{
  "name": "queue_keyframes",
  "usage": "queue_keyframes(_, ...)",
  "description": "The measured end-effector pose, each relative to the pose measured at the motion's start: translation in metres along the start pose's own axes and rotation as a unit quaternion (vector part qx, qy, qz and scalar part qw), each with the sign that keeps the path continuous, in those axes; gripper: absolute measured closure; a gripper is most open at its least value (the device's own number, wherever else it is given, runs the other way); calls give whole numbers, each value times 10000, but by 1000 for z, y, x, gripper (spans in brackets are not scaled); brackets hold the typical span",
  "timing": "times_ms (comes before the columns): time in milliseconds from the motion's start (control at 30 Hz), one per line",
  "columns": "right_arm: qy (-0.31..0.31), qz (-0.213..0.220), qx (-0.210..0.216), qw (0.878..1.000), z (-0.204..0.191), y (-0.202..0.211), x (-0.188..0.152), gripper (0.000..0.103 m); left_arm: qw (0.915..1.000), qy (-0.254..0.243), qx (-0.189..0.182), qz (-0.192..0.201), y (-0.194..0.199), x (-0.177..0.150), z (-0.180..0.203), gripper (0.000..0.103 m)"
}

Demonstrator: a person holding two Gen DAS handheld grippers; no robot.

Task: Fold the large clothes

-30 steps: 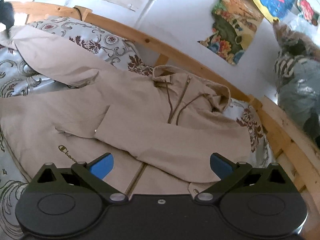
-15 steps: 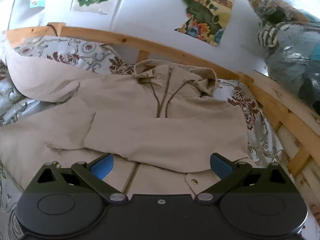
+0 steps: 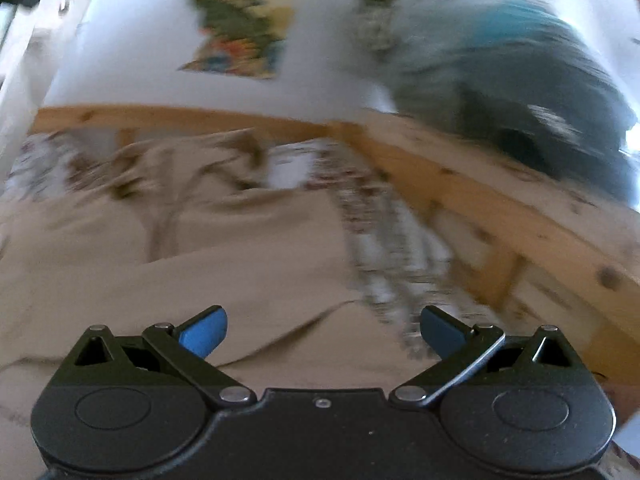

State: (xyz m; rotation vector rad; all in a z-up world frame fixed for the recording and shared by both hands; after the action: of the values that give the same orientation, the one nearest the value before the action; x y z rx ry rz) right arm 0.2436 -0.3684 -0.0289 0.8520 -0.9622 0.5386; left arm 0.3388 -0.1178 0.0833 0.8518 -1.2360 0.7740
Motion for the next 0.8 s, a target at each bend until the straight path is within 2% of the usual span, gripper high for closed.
queue_keyframes(133,-758,-351,-528,9951,43,-20,-10,1,9947,678,-508,-587,-45,-69,49,102)
queue_keyframes(267,-1118,-443,-799,9895,66,-23,-17,1,9785,1117,-914,-1476,-73,-143,73,101)
queue_keyframes(367,-1253,-462,-849,9874,72,-27,-21,1,9618,1348,-1186,-2068,-73,-187,77,98)
queue_keyframes(467,-1254,-554,-759,9877,68,-32,-24,1,9543,1522,-1198,-2274,-54,-206,64,91)
queue_keyframes(500,-1233,-566,-740,9880,66,-33,-25,1,9526,1599,-1231,-2275,-48,-207,57,77)
queue_keyframes(533,-1223,-570,-713,9883,64,-34,-25,1,9524,1643,-1233,-2255,-44,-205,51,52)
queue_keyframes(600,-1224,-557,-630,9889,58,-31,-23,1,9564,1635,-1193,-2106,-35,-197,42,28)
queue_keyframes(700,-1204,-587,-459,9899,50,-31,-22,1,9595,1451,-1213,-2089,-25,-178,34,17)
queue_keyframes(800,-1090,-568,-390,9917,42,-31,-21,1,9624,1219,-867,-2267,-14,-168,23,12)
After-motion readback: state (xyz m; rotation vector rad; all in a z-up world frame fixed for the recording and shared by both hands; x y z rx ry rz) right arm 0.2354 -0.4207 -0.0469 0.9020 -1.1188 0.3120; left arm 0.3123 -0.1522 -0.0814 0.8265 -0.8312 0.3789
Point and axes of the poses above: each gripper's, at about its wrist camera, not at the fingertips, and y roughly against the way its jaws point, z to its right, x to its top, the point moved 8 cm from there along -y, roughly the way its jaws point, and after that the axes turned 14 degrees about -x, right-handed, at the moved point
